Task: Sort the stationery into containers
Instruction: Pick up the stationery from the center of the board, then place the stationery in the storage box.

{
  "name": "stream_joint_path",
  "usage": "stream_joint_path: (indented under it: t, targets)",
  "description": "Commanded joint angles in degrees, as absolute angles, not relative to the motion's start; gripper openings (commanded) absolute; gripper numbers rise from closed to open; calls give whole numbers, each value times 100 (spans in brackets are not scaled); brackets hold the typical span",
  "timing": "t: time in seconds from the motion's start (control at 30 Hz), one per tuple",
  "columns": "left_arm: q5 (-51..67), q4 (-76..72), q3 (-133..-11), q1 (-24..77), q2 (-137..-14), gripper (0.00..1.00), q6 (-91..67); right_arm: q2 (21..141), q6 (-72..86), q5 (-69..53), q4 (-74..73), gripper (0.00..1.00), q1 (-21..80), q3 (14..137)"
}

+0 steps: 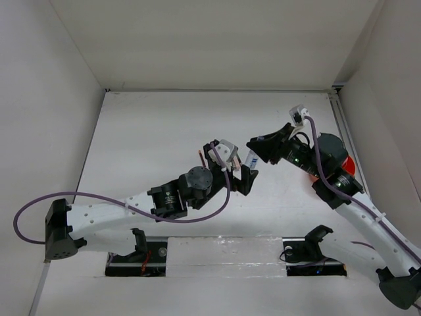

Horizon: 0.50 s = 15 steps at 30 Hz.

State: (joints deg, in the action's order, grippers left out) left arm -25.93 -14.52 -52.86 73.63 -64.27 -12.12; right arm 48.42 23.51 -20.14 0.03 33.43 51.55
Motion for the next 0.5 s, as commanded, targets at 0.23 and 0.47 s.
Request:
stream_joint_path:
  t: [0.23,0.47]
  targets:
    - [-2891,-582,-5168,7348,-5906,100,-2159,4782,6,-1396,404,0,1830,5194]
    - [-3120,1387,-5458,7348,-5906,100,-3409,4999,-1388,-2416,352,0,125,5686]
